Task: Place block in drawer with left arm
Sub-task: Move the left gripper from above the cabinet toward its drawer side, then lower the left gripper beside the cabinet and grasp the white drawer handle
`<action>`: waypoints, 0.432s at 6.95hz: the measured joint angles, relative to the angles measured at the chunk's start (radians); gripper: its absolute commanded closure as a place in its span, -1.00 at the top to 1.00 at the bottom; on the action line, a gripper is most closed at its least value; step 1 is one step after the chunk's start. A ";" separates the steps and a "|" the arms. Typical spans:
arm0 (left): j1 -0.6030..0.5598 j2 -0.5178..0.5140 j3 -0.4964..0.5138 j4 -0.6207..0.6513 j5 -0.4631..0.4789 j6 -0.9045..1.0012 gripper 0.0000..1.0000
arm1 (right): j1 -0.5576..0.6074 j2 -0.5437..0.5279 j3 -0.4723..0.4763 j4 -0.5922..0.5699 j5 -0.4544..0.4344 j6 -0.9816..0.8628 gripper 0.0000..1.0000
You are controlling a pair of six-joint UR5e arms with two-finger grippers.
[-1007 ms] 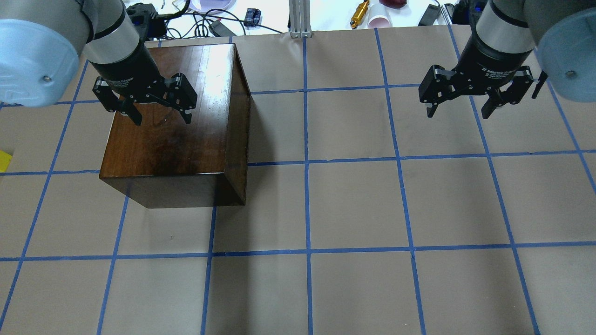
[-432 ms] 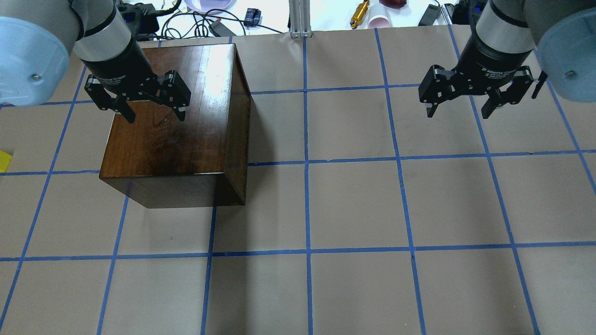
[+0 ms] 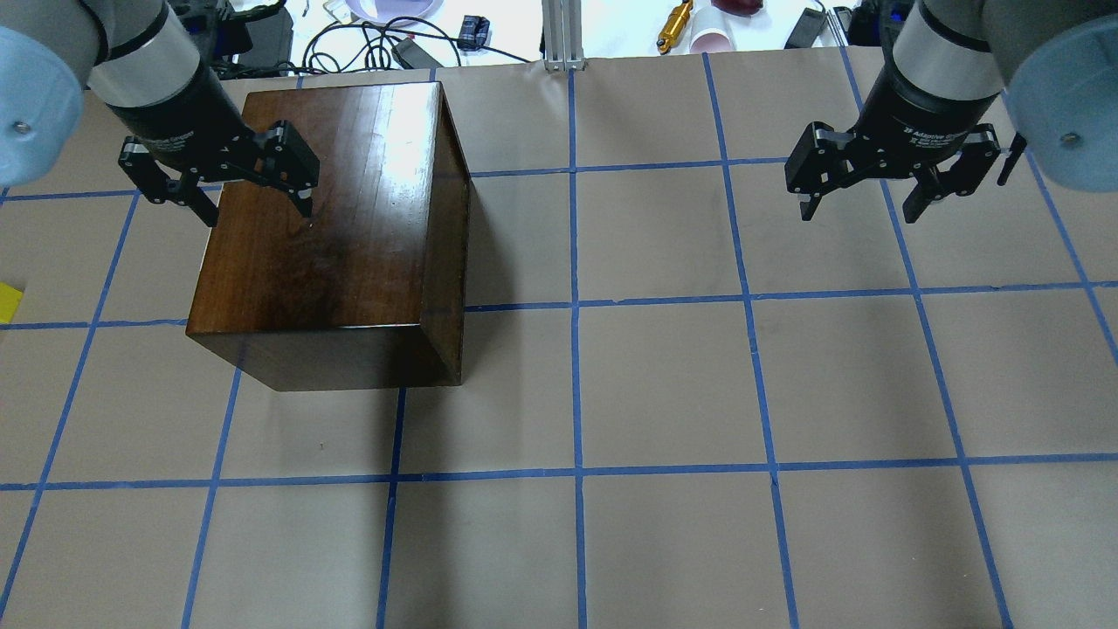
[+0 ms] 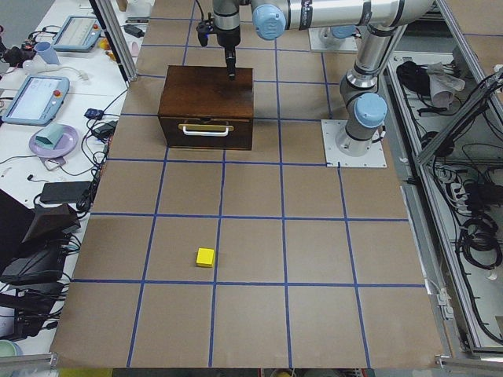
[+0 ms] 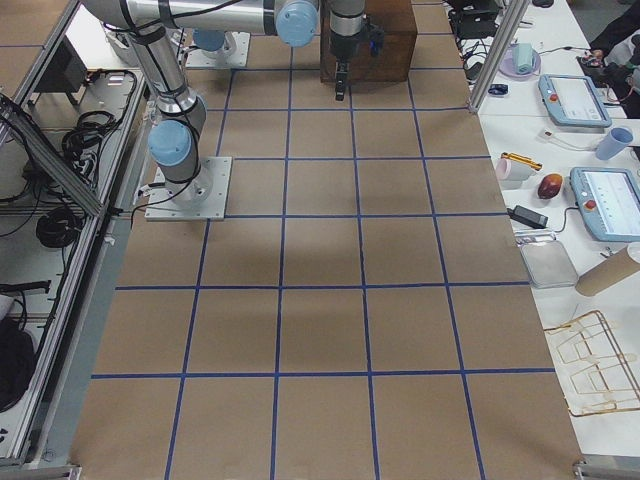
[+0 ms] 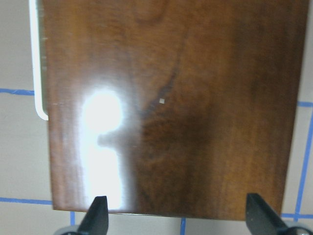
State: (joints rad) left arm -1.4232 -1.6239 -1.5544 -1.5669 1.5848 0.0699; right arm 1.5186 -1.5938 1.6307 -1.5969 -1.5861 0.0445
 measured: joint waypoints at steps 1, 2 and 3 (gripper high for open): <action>0.034 -0.014 0.010 0.001 -0.001 0.079 1.00 | 0.000 0.000 0.000 0.000 0.000 0.000 1.00; 0.072 -0.029 0.030 0.002 -0.002 0.148 1.00 | 0.000 0.000 0.000 0.000 0.000 0.000 1.00; 0.112 -0.045 0.054 0.001 -0.010 0.192 1.00 | 0.000 0.000 0.000 0.000 0.000 0.000 1.00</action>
State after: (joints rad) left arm -1.3107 -1.6689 -1.5001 -1.5657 1.5750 0.2622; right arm 1.5186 -1.5938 1.6306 -1.5969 -1.5861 0.0444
